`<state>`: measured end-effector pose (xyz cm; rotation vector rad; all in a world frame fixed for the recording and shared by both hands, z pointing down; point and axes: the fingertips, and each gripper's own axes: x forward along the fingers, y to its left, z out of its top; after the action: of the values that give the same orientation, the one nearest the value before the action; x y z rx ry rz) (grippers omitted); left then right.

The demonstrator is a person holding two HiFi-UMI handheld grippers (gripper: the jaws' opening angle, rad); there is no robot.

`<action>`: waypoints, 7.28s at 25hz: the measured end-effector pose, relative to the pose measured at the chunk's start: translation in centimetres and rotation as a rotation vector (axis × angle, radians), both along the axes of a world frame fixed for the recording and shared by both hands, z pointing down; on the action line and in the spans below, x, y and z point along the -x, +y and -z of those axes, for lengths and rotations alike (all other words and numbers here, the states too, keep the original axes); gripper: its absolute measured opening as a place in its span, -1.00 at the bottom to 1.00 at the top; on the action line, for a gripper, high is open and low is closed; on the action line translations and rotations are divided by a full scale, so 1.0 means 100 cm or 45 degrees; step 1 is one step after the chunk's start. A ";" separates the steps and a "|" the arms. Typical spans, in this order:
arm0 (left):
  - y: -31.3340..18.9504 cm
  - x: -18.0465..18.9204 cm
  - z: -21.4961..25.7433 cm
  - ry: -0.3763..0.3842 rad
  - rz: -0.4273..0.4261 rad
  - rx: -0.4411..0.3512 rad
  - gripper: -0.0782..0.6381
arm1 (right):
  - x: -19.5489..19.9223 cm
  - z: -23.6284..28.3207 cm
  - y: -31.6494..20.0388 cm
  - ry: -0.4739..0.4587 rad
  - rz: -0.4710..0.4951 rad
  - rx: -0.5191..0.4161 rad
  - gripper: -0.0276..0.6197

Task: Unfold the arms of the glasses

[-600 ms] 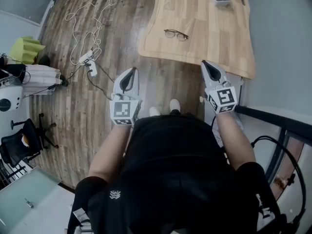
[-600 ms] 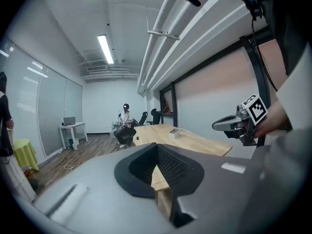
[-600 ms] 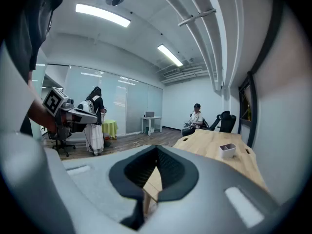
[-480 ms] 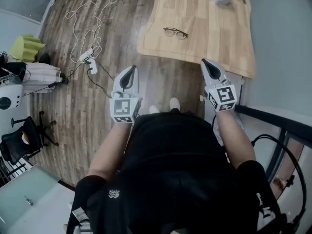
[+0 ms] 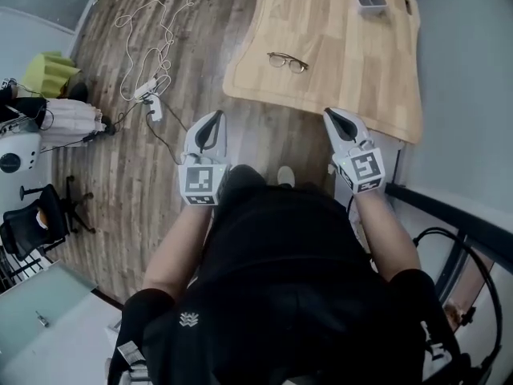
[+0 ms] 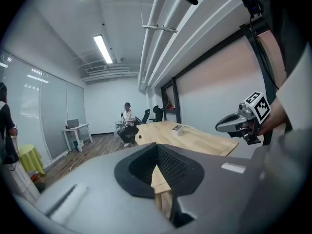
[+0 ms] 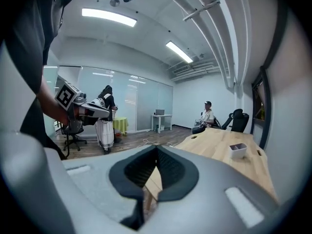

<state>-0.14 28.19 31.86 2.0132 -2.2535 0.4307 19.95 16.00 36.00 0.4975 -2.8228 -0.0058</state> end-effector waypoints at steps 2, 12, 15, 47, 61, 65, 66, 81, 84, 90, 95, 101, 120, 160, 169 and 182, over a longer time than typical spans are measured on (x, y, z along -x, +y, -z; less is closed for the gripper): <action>-0.001 0.003 -0.005 -0.005 0.015 0.016 -0.76 | 0.002 -0.009 -0.008 0.012 0.003 0.018 -0.91; -0.046 0.060 -0.012 0.010 -0.003 0.018 -0.76 | 0.067 -0.034 -0.055 0.047 0.002 0.113 -0.91; -0.077 0.083 -0.015 0.020 -0.040 0.015 -0.76 | 0.091 -0.031 -0.079 0.077 -0.002 0.122 -0.91; -0.271 0.149 -0.136 0.195 -0.303 0.205 -0.76 | 0.213 -0.158 -0.182 0.444 0.215 0.391 -0.91; -0.244 0.123 -0.177 0.244 -0.217 0.339 -0.76 | 0.230 -0.217 -0.170 0.693 0.592 0.280 -0.62; -0.243 0.128 -0.179 0.246 -0.200 0.347 -0.76 | 0.231 -0.226 -0.169 0.740 0.605 0.291 -0.68; -0.244 0.127 -0.178 0.238 -0.209 0.342 -0.76 | 0.231 -0.228 -0.169 0.750 0.604 0.294 -0.69; -0.273 0.076 -0.192 0.316 -0.481 0.382 -0.55 | 0.221 -0.192 -0.170 0.516 0.582 0.226 -0.87; -0.278 0.058 -0.200 0.385 -0.570 0.413 -0.39 | 0.216 -0.182 -0.168 0.458 0.572 0.210 -0.87; -0.283 0.032 -0.209 0.486 -0.699 0.437 -0.32 | 0.210 -0.173 -0.165 0.393 0.564 0.193 -0.87; -0.286 0.016 -0.202 0.508 -0.789 0.429 -0.32 | 0.204 -0.171 -0.165 0.375 0.558 0.188 -0.87; -0.285 0.003 -0.187 0.484 -0.871 0.433 -0.33 | 0.194 -0.161 -0.164 0.354 0.511 0.187 -0.87; -0.245 -0.071 -0.146 0.429 -1.167 0.408 -0.37 | 0.124 -0.144 -0.137 0.366 0.192 0.226 -0.83; -0.266 -0.065 -0.165 0.444 -1.103 0.566 -0.39 | 0.090 -0.196 -0.219 0.568 0.076 0.218 -0.75; -0.301 -0.027 -0.187 0.334 -0.932 0.600 -0.39 | 0.082 -0.207 -0.263 0.591 0.011 0.260 -0.74; -0.330 -0.040 -0.259 0.179 -1.045 0.813 -0.44 | 0.062 -0.202 -0.203 0.496 -0.129 0.328 -0.74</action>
<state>3.88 -4.83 57.79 2.3476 -0.9179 0.8790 13.73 -4.26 56.21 0.5143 -2.3721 0.2496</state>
